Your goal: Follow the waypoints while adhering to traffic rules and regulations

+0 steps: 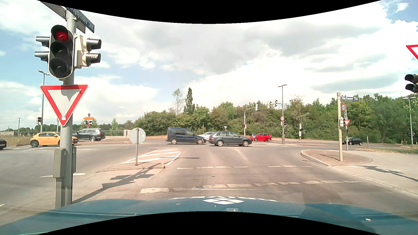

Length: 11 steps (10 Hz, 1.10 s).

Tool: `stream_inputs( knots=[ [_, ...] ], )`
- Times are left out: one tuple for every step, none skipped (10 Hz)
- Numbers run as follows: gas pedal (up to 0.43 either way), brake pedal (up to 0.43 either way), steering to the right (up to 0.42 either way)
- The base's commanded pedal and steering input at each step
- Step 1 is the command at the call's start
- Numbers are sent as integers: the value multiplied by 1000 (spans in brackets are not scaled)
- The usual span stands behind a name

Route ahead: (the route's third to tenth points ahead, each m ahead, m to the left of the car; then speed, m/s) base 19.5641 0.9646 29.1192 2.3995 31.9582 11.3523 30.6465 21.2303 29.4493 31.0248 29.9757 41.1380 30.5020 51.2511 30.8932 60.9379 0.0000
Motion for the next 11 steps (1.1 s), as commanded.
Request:
stream_inputs(
  knots=[
    [0, 354, -25],
    [0, 354, -26],
    [0, 354, -25],
    [0, 354, -26],
    [0, 354, -25],
    [0, 354, -25],
    [0, 354, -26],
    [0, 354, -25],
    [0, 354, -26],
    [0, 354, -26],
    [0, 354, -26]
  ],
)
